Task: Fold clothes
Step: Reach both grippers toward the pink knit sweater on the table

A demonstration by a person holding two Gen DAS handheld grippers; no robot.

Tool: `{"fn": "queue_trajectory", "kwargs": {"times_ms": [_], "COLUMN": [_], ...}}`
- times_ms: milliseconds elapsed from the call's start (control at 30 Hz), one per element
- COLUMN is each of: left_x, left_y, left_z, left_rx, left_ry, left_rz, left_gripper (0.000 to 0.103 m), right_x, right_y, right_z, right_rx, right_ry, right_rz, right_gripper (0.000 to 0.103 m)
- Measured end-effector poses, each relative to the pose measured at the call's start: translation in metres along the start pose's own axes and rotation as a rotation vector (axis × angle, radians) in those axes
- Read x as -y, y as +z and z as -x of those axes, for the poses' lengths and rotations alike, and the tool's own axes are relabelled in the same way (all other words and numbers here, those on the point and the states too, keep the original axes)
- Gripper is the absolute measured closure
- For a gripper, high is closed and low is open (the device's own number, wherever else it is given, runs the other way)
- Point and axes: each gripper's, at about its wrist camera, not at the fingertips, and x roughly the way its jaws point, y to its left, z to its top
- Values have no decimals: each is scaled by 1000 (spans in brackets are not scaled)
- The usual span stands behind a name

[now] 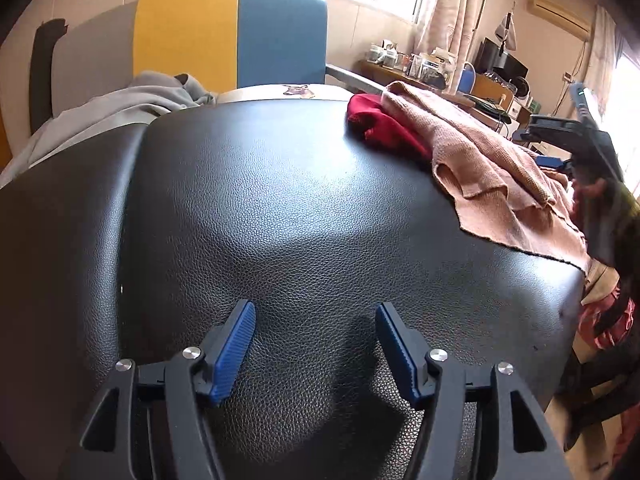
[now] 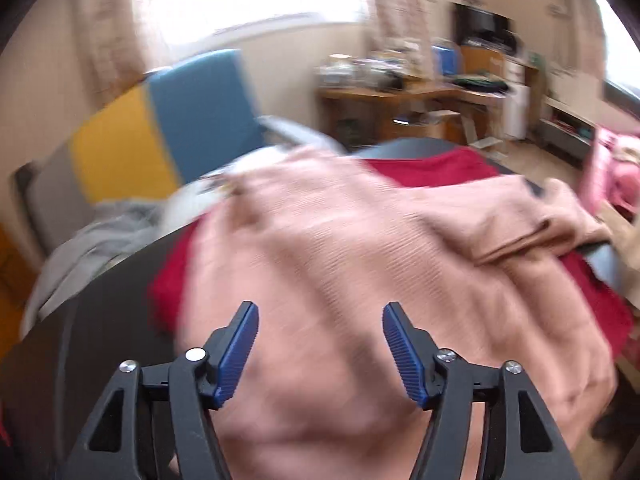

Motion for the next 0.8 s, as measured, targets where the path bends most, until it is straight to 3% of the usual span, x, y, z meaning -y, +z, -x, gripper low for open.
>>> {"fn": "queue_trajectory", "kwargs": {"times_ms": [133, 233, 300, 433, 567, 600, 800], "left_x": [0, 2, 3, 18, 22, 25, 54], "left_y": [3, 6, 7, 1, 13, 18, 85], "left_z": [0, -9, -11, -11, -11, -11, -5], "left_rx": [5, 8, 8, 11, -48, -59, 18], "left_ry": [-30, -32, -30, -27, -6, 7, -4], "left_rz": [-13, -33, -42, -39, -68, -78, -164], "left_gripper": [28, 23, 22, 22, 25, 32, 31], "right_x": [38, 42, 29, -18, -35, -32, 3], "right_y": [13, 15, 6, -37, -107, -124, -181], "right_z": [-24, -41, -33, 0, 31, 38, 82], "right_rx": [-28, -78, -93, -195, -302, -314, -282], "right_ry": [-41, 9, 169, 677, 849, 840, 738], "right_rz": [-111, -187, -228, -205, -223, -222, -125], "right_gripper": [33, 27, 26, 22, 20, 19, 21]}}
